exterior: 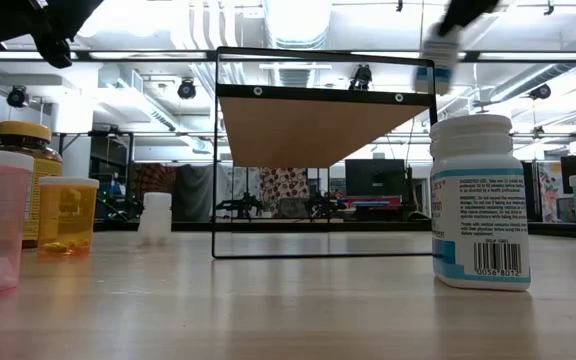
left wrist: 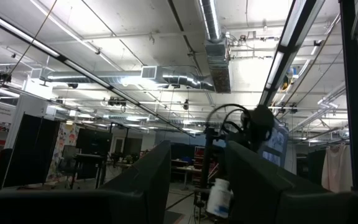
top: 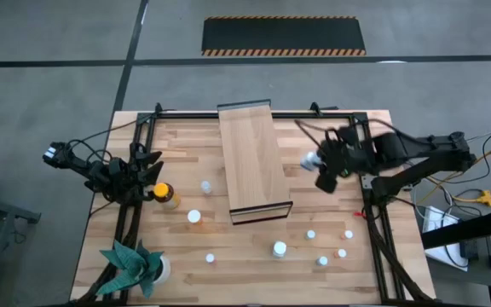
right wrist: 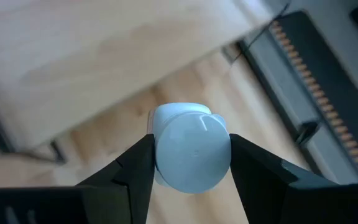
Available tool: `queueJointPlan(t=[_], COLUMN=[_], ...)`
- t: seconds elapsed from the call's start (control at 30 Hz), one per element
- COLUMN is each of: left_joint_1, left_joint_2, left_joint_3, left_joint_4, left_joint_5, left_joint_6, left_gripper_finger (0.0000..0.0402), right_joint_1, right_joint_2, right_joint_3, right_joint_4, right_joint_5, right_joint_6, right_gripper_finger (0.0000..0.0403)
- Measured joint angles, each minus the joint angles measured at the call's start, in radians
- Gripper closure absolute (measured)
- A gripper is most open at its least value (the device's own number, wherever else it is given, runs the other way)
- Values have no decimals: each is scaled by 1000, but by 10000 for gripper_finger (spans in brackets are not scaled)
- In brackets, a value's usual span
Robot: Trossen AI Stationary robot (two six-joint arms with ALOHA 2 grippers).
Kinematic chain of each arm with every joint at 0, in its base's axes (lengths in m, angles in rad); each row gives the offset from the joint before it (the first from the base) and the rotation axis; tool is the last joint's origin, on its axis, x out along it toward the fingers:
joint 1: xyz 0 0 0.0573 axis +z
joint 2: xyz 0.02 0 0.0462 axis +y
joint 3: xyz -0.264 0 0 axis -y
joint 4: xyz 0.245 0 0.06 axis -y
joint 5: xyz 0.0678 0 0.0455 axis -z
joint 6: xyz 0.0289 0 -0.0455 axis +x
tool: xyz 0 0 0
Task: Pick and place medicine bottles onto shelf by color
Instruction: Put the top white pill bottle on the shelf
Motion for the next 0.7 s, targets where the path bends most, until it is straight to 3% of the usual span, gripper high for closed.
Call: queueJointPlan(t=[0.23, 0.53, 0.7], left_joint_1=[0, 0, 0], left_joint_2=[0, 0, 0], left_joint_3=[0, 0, 0], left_joint_4=[0, 0, -1], left_joint_5=[0, 0, 0], left_joint_6=[0, 3, 2], left_gripper_finger=[265, 265, 265], right_joint_1=[-228, -457, -527], right_joint_2=[165, 425, 585], right_joint_3=[187, 415, 577], right_joint_4=[81, 168, 97], right_joint_5=[-69, -91, -200], right_joint_6=[-276, -188, -136], right_gripper_finger=[225, 225, 225])
